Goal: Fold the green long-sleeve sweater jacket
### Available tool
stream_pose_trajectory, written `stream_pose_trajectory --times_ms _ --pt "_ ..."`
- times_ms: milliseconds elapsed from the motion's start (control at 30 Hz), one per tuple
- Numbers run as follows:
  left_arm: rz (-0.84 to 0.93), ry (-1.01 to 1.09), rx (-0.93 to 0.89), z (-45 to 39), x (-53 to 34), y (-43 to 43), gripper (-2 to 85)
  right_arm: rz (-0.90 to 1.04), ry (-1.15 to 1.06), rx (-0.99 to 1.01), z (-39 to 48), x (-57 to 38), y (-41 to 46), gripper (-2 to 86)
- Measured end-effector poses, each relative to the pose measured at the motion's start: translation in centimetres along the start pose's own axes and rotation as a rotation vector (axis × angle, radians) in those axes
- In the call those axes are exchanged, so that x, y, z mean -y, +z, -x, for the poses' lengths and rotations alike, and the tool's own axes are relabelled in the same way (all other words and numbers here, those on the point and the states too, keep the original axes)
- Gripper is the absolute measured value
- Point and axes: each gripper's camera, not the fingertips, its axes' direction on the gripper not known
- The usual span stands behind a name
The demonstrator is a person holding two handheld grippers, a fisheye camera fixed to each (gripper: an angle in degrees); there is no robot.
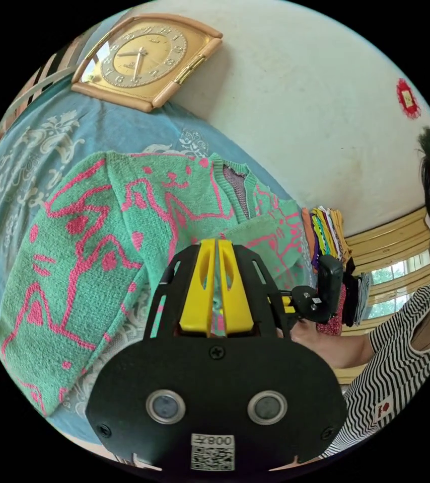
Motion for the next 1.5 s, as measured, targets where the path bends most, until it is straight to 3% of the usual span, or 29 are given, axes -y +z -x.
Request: stream_pose_trajectory --times_ms 100,233,333,467,567,733,900,1033,1200,1367,1500 --pt "0.176 0.010 0.116 0.2 -0.4 5.0 0.5 0.013 0.001 0.019 -0.7 -0.3 -0.2 1.4" --pt "0.123 -0.054 0.130 -0.4 -0.2 4.9 0.4 -0.007 0.033 0.053 -2.4 -2.2 -2.8 0.5" --pt "0.092 -0.018 0.163 -3.1 0.9 4.7 0.8 -0.099 0.140 -0.050 -5.3 -5.4 -7.2 0.2" --pt "0.042 0.110 0.001 -8.3 4.5 7.1 2.3 -0.214 0.385 -0.259 -11.4 -10.3 -13.1 0.1" --pt "0.124 0.241 -0.152 -13.1 9.7 13.6 5.7 -0.249 0.497 -0.272 -14.8 -12.4 -15.0 0.1" --pt "0.205 0.437 -0.256 -22.8 20.8 25.8 10.1 -0.277 0.508 -0.307 -16.3 -13.3 -16.1 0.1" --pt "0.389 0.399 -0.259 -26.3 27.4 35.5 7.8 -0.283 0.487 -0.336 -17.1 -14.6 -17.0 0.0" --pt "0.306 0.420 -0.317 -27.6 28.8 33.5 4.5 -0.333 0.625 -0.377 -19.0 -17.1 -18.8 0.0" --pt "0.311 0.376 -0.247 -26.7 29.8 34.6 4.1 -0.526 0.818 -0.061 -22.7 -22.1 -20.3 0.0" --pt "0.266 0.291 -0.307 -26.6 29.3 36.0 5.7 -0.608 0.826 0.028 -21.2 -23.3 -21.4 0.0" --pt "0.103 0.350 -0.243 -29.3 27.9 32.1 5.5 -0.607 0.731 -0.091 -17.2 -21.5 -23.1 0.0"
